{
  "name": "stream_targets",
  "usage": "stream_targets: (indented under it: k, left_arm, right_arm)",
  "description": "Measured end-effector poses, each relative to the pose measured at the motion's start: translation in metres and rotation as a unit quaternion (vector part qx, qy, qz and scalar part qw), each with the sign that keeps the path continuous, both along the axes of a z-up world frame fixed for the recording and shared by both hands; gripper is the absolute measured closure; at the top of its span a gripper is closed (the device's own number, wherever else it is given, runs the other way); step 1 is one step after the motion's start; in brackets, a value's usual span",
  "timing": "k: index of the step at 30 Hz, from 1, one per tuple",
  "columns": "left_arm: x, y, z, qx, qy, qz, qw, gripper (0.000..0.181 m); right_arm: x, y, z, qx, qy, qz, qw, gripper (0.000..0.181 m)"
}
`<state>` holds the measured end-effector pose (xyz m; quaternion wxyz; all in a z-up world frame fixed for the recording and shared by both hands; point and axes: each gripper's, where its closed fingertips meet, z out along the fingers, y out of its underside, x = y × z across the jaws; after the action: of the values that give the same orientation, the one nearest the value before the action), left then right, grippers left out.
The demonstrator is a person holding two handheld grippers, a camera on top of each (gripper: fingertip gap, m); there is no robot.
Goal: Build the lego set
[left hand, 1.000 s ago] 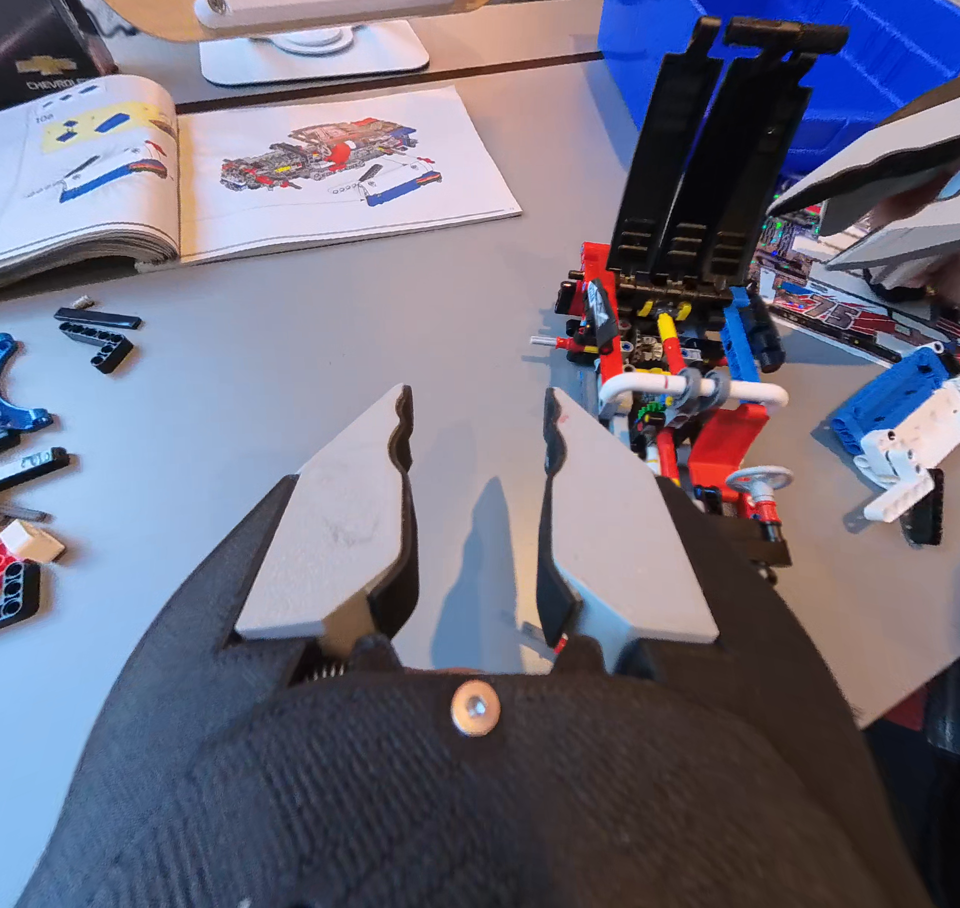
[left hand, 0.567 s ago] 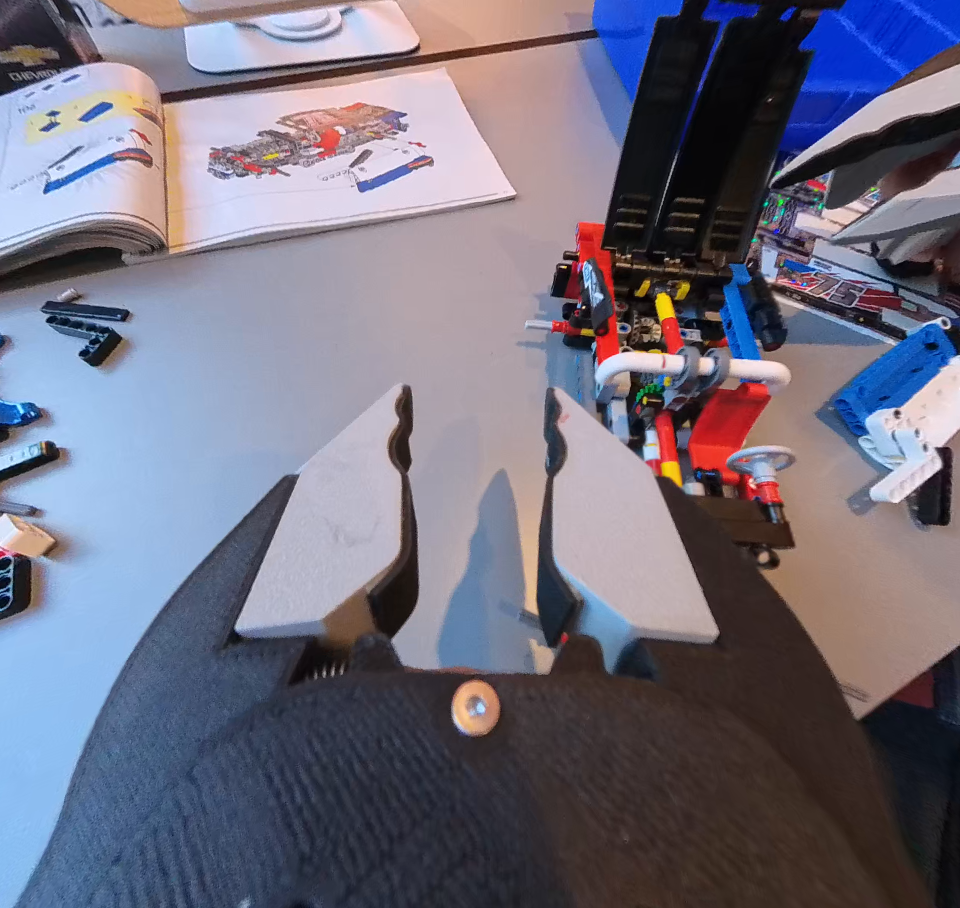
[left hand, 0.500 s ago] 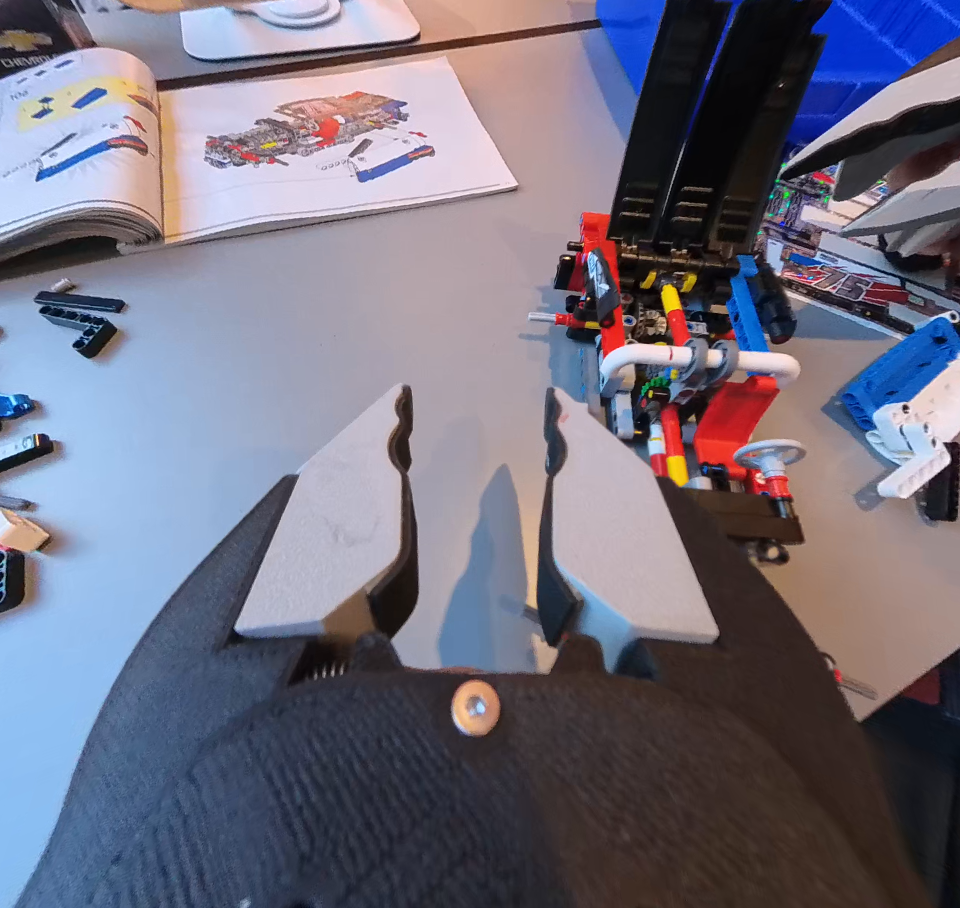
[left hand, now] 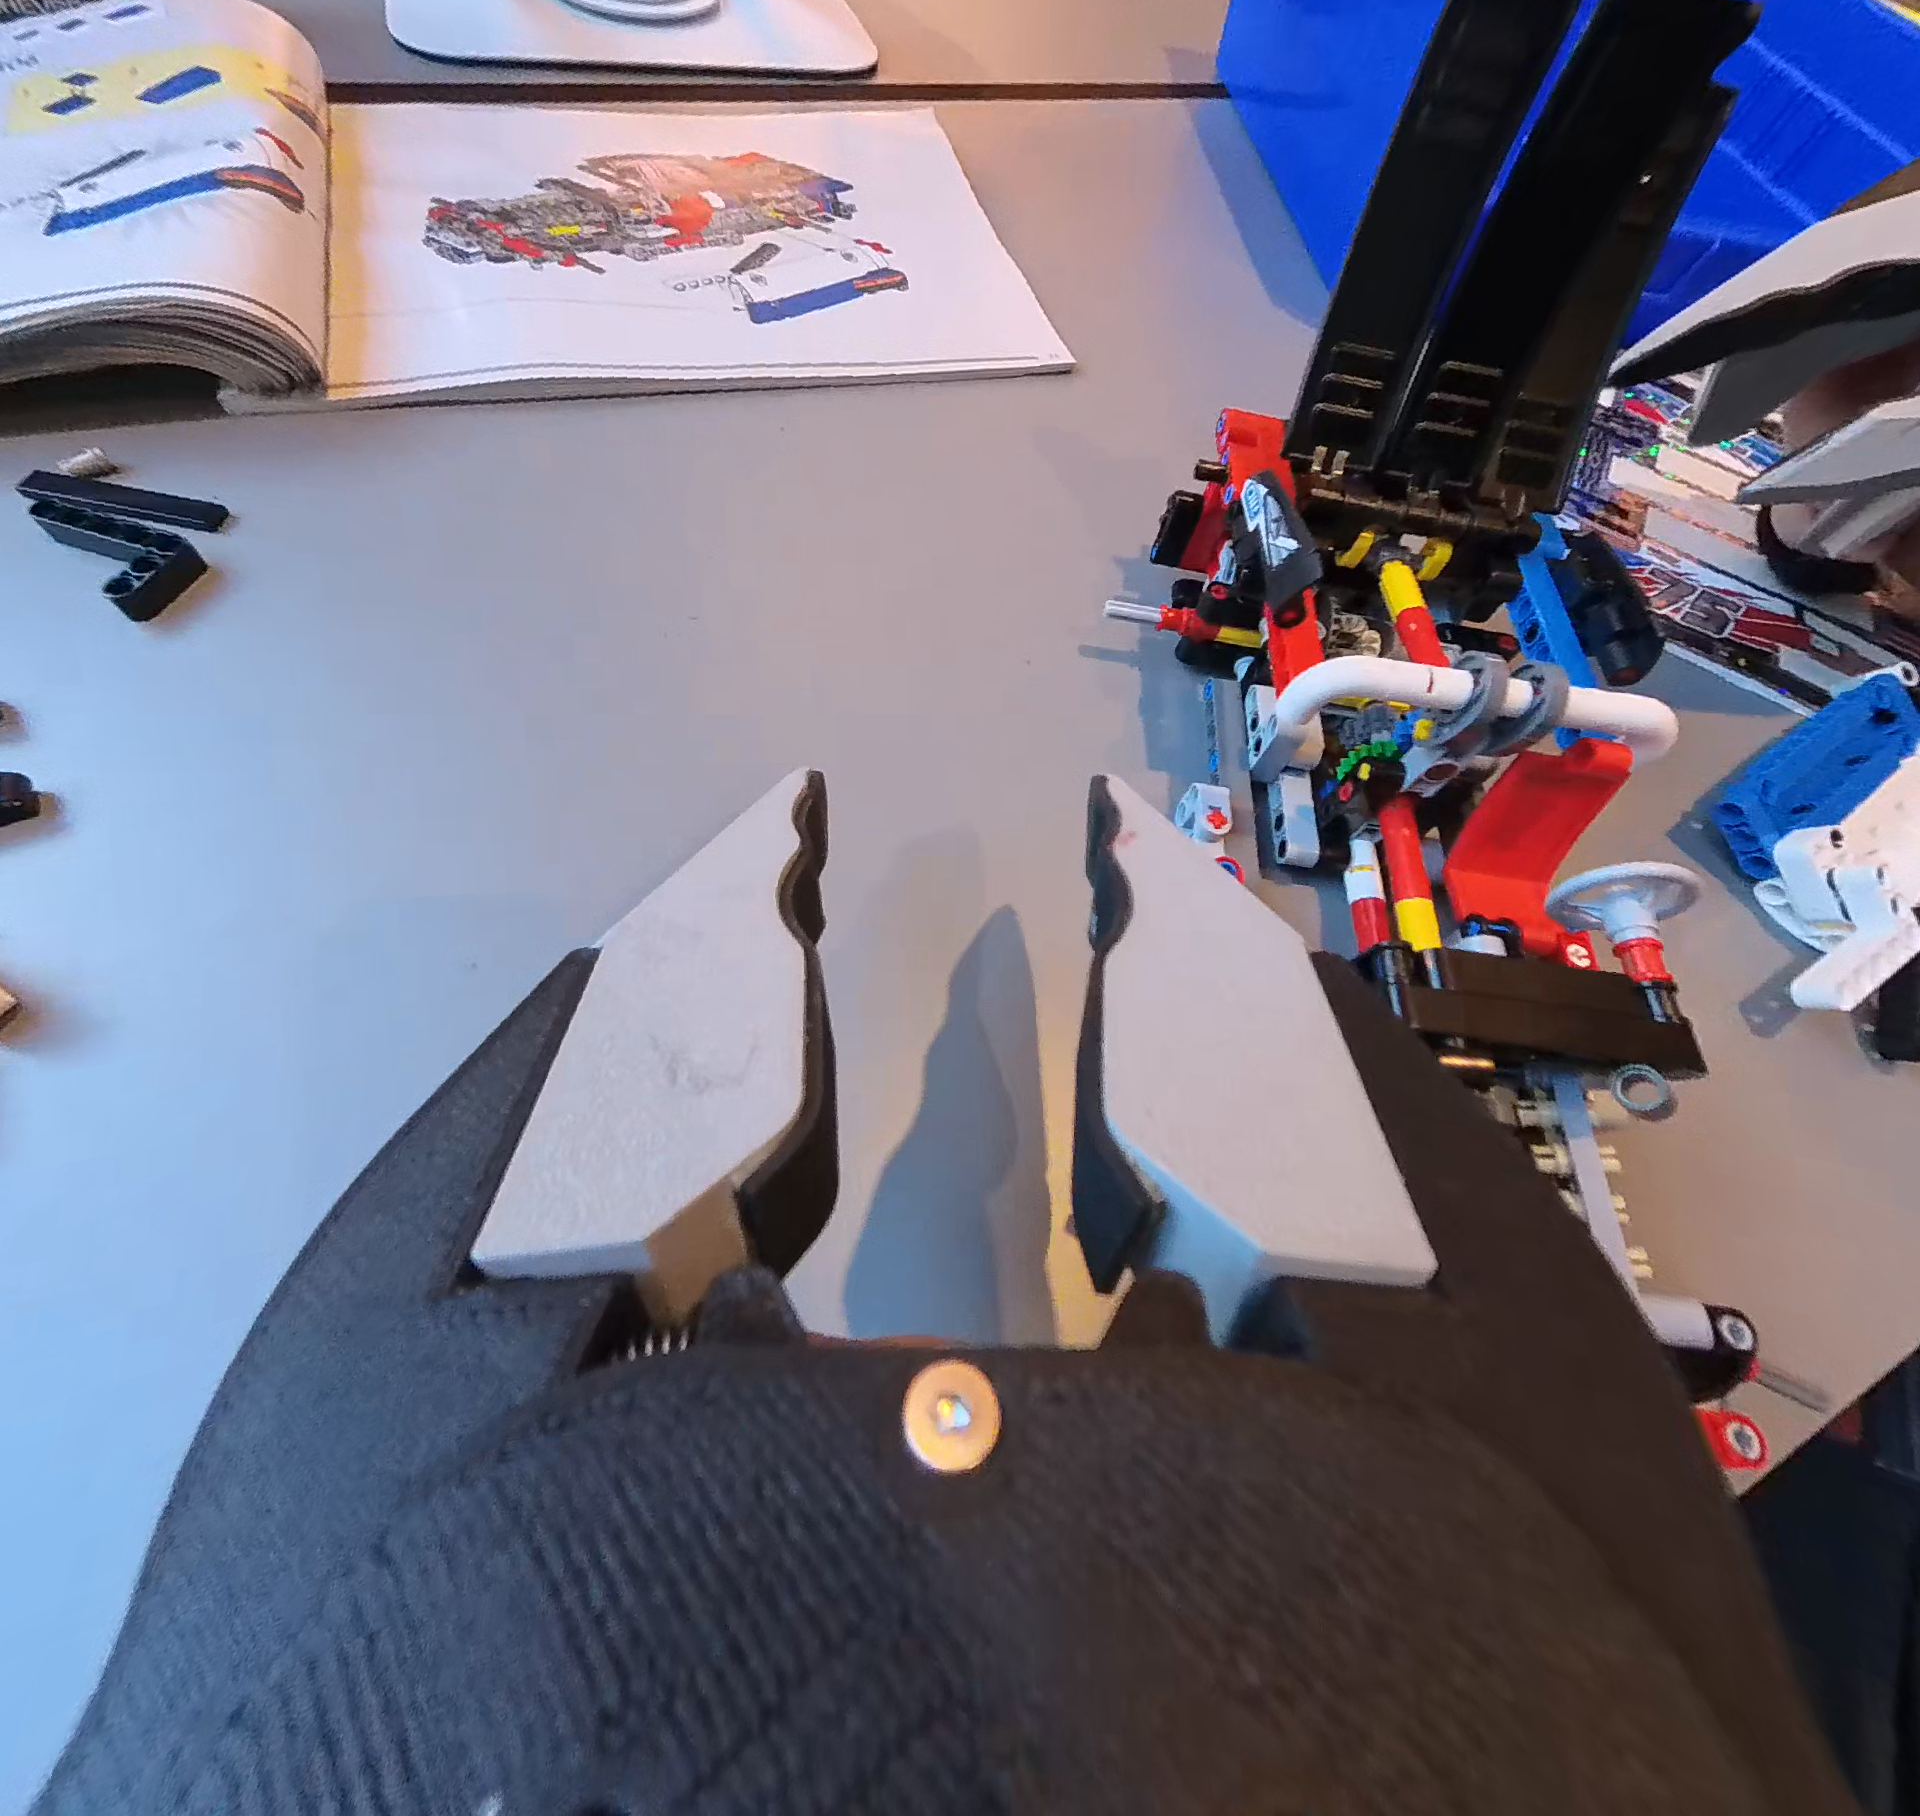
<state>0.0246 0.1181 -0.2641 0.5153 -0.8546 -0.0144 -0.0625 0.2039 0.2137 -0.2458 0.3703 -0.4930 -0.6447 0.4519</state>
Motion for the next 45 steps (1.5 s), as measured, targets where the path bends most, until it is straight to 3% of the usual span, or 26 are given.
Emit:
stream_targets:
  k: [3,7,10,12,16,20,23,26,32,36,39,42,45]
  left_arm:
    - [0.005,-0.001,0.015,0.012,0.007,-0.005,1.0,0.134]
    - [0.041,0.003,0.066,0.06,0.032,-0.049,0.996,0.132]
    - [0.113,-0.002,0.097,0.069,0.031,-0.155,0.985,0.132]
    - [0.172,-0.006,0.105,0.069,0.027,-0.229,0.971,0.133]
    - [0.259,-0.005,0.055,-0.009,0.09,-0.316,0.944,0.128]
    - [0.286,0.015,0.006,-0.047,0.212,-0.332,0.918,0.129]
    - [0.301,0.029,-0.013,-0.054,0.239,-0.351,0.904,0.134]
    - [0.296,0.035,-0.034,-0.097,0.256,-0.355,0.894,0.121]
    - [0.286,0.04,-0.036,-0.123,0.264,-0.369,0.883,0.106]
    - [0.293,0.041,-0.019,-0.09,0.244,-0.379,0.888,0.11]
    - [0.283,0.043,-0.037,-0.137,0.253,-0.377,0.88,0.103]
    - [0.286,0.043,-0.043,-0.155,0.204,-0.39,0.884,0.105]
    - [0.296,0.036,-0.048,-0.168,0.147,-0.415,0.882,0.118]
  right_arm:
    - [0.0,0.0,0.0,-0.002,-0.001,0.0,1.0,0.138]
    - [0.0,0.001,0.0,-0.002,0.0,0.0,1.0,0.137]
    - [0.002,0.003,0.0,0.003,-0.004,-0.002,1.0,0.136]
    - [0.004,0.006,0.004,0.007,0.001,-0.004,1.0,0.136]
    - [0.013,0.011,0.019,0.013,0.034,-0.008,0.999,0.146]
    - [0.029,0.009,0.044,0.042,0.048,-0.021,0.998,0.154]
    - [0.052,-0.003,0.053,0.073,0.036,-0.035,0.996,0.165]
    - [0.085,-0.021,0.043,0.074,0.004,-0.038,0.997,0.169]
    - [0.14,-0.048,-0.004,0.068,-0.066,-0.025,0.995,0.167]
    - [0.143,-0.055,-0.025,0.076,-0.094,-0.01,0.993,0.174]
    - [0.14,-0.061,-0.037,0.094,-0.112,0.007,0.989,0.173]
    - [0.139,-0.063,-0.043,0.113,-0.128,0.01,0.985,0.17]
    - [0.139,-0.065,-0.043,0.127,-0.129,0.013,0.983,0.174]
